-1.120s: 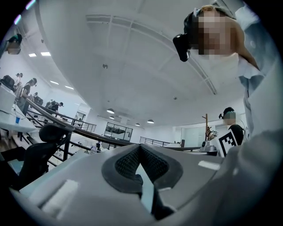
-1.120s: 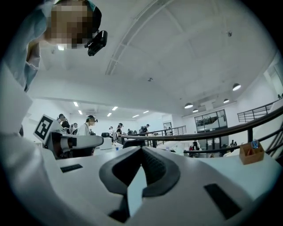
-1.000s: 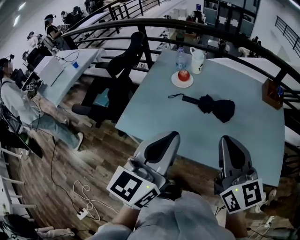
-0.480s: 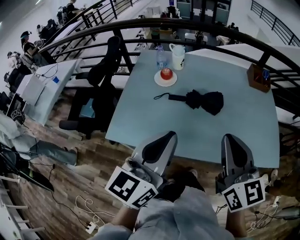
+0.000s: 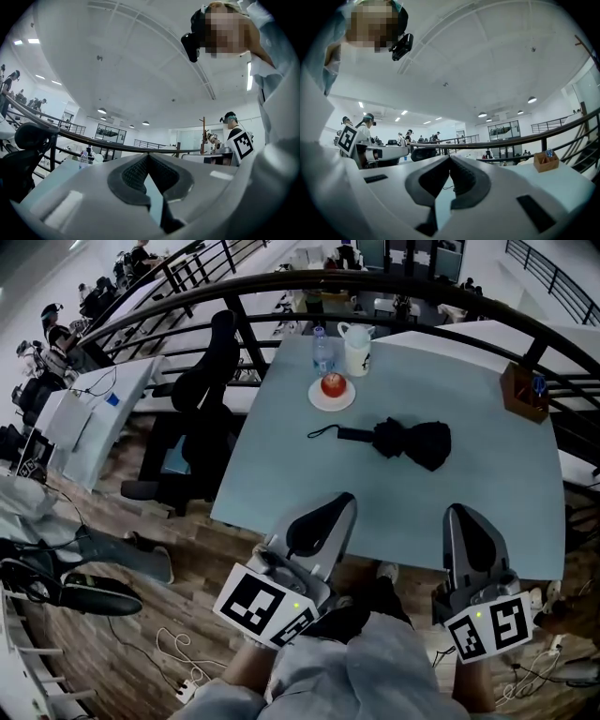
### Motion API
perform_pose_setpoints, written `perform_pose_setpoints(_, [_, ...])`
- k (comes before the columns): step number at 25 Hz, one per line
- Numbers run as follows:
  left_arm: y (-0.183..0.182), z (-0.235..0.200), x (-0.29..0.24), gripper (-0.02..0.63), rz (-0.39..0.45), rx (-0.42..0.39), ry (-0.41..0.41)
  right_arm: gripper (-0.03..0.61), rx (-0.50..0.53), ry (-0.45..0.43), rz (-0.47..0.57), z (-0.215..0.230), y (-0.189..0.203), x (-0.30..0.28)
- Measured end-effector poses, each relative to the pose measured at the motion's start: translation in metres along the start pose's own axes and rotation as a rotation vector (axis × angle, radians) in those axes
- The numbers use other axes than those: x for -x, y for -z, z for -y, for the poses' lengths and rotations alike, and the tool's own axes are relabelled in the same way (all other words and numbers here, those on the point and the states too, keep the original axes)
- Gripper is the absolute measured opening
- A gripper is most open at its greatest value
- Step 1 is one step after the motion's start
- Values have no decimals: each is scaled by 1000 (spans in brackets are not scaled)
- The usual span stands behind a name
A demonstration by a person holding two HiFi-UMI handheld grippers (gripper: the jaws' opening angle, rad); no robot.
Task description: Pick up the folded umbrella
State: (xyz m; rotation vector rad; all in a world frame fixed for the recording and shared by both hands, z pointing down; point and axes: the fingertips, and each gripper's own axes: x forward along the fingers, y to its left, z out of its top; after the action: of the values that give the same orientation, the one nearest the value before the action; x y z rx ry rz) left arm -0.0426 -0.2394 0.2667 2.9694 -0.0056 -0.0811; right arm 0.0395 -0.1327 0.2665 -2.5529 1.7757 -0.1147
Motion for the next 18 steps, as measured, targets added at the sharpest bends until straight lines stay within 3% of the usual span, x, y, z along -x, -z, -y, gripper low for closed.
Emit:
perform_pose_setpoints(13, [14, -11, -85, 6, -71, -30, -5, -2, -34, -33, -6, 69, 0, -44])
perform_pose_setpoints(18, [38, -17, -136, 6, -139, -97, 44, -2, -55, -42, -26, 107, 10, -63])
